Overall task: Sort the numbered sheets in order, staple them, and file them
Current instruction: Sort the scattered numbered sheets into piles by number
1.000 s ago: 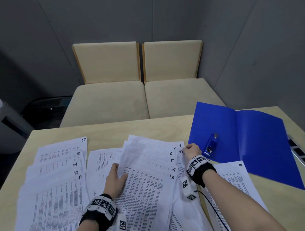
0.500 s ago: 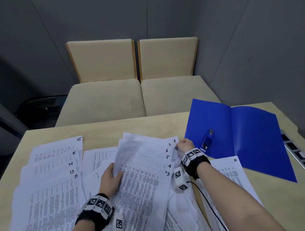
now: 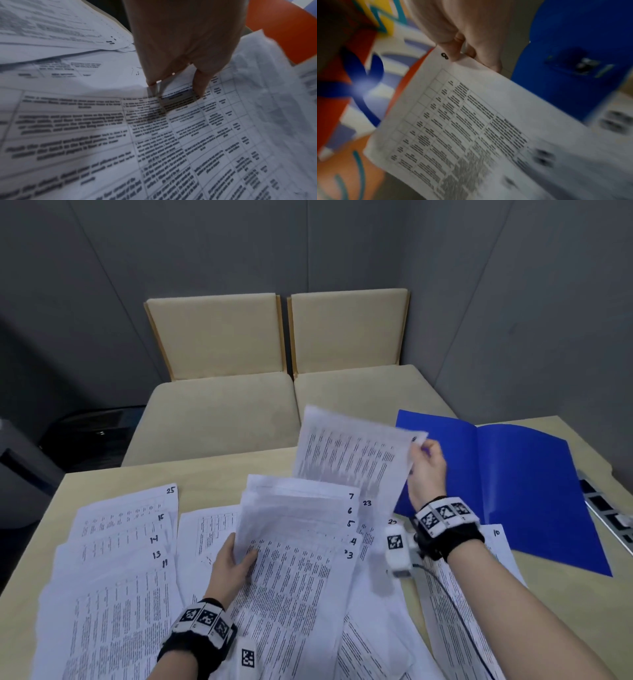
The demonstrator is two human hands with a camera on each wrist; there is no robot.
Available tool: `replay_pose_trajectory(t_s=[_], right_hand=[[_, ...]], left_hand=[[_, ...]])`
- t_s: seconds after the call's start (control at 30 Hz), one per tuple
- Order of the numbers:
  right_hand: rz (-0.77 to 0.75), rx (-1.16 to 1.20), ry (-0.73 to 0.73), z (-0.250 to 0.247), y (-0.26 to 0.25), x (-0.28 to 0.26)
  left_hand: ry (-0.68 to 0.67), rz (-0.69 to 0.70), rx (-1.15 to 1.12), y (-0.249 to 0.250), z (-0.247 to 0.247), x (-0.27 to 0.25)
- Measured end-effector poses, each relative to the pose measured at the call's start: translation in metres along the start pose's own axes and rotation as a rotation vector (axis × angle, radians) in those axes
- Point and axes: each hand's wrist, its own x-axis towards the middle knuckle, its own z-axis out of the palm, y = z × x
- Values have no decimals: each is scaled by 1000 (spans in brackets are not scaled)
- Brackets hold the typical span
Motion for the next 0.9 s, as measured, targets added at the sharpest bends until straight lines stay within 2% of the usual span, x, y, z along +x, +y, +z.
replay_pose_trajectory(t_s=[0.1, 0.2, 0.27, 0.4, 0.63, 0.7, 0.8, 0.9], right_hand=[[21, 210, 56, -3, -33, 16], [52, 294, 45, -3, -50, 23], [82, 236, 50, -4, -43, 23], [162, -41, 8, -4, -10, 13], [373, -218, -123, -1, 63, -13], [384, -235, -150, -2, 91, -10], [403, -159, -159, 12, 71, -38], [474, -88, -157, 14, 71, -41]], left_hand=[[-6, -35, -109, 5, -3, -2], [-70, -47, -178, 8, -9, -3], [-92, -51, -210, 10, -12, -2], [-125, -29, -256, 13, -12, -3], [-120, -24, -235, 1, -9, 0], [-93, -49, -218, -2, -6, 2], [-88, -86, -204, -1, -2, 1], [-74, -99, -154, -3, 1, 2]])
